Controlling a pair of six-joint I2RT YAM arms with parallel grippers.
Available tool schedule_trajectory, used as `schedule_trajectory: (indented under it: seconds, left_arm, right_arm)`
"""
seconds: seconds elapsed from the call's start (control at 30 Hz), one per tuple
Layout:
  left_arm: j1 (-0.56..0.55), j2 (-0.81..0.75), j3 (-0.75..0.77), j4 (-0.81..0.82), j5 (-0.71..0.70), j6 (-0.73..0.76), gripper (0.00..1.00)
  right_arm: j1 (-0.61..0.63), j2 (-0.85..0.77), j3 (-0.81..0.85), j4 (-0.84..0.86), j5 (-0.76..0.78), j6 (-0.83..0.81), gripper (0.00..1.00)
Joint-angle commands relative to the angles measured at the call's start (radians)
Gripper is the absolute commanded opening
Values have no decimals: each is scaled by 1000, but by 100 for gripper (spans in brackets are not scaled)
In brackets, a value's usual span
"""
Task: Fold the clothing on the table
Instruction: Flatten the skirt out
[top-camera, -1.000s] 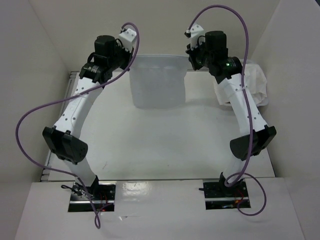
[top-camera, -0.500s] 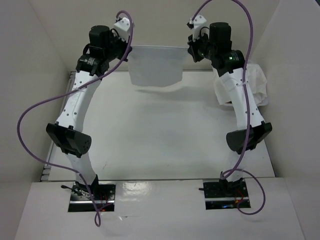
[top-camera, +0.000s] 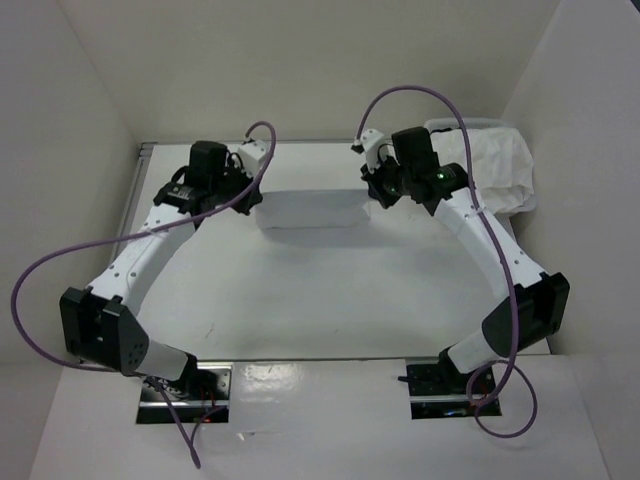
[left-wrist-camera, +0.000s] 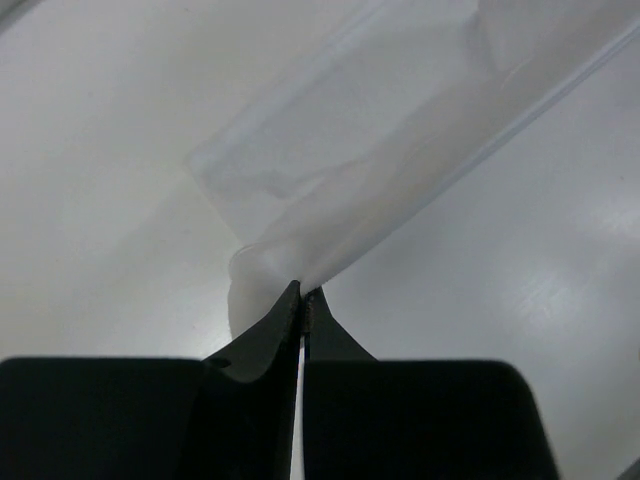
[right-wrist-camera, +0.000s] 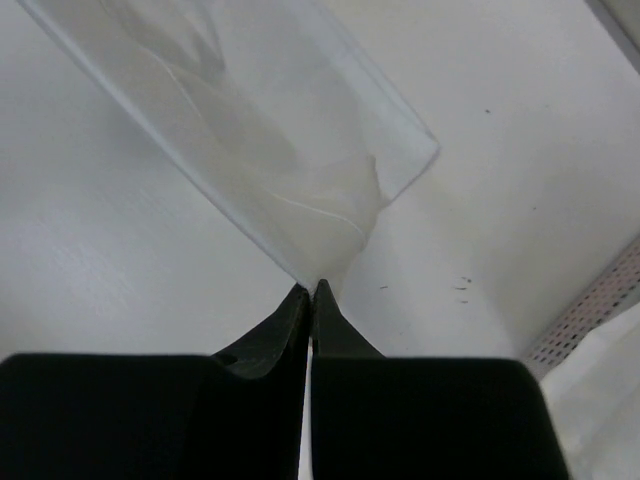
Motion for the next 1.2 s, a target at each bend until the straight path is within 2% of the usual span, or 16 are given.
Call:
schedule_trajectory:
  seconds: [0.0, 0.23, 0.43, 0.57, 0.77, 0.83, 0.87, 0.93, 1.03, 1.07, 1.1, 1.13, 1.17]
  left_arm:
    - [13, -127, -105, -12, 44, 71, 0]
    - [-6, -225, -258, -133, 138, 165, 0]
    - [-27, -275, -311, -222, 179, 237, 2]
    - [-58, -257, -357, -276, 179, 261, 4]
    - [-84, -219, -357, -311, 169, 286, 0]
    - [-95, -219, -348, -311, 169, 297, 4]
    - [-104, -219, -348, -324, 169, 306, 9]
    - [-115, -191, -319, -347, 178, 332, 14]
    - [-129, -156, -277, -454, 239, 405, 14]
    - [-154, -144, -266, -484, 253, 456, 17]
    - [-167, -119, -254, -512, 264, 476, 31]
    - [-178, -105, -233, -561, 274, 494, 41]
    - [-188, -81, -224, -580, 275, 517, 46]
  right_arm:
    - [18, -110, -63, 10, 26, -33, 0]
    - [113, -180, -218, -88, 16, -51, 0]
    - [203, -226, -310, -132, 16, -71, 0]
    - [245, -226, -362, -171, 16, -82, 0]
    - [272, -226, -398, -227, -3, -111, 0]
    - [297, -226, -398, -238, -4, -123, 0]
    - [313, -226, -398, -249, -4, -123, 0]
    - [326, -207, -398, -275, -13, -158, 7]
    - [376, -182, -378, -338, -62, -194, 3]
    - [393, -182, -369, -373, -82, -194, 3]
    - [412, -173, -369, -388, -82, -209, 16]
    - [445, -161, -369, -404, -97, -223, 33]
    - [459, -161, -369, -427, -97, -223, 49]
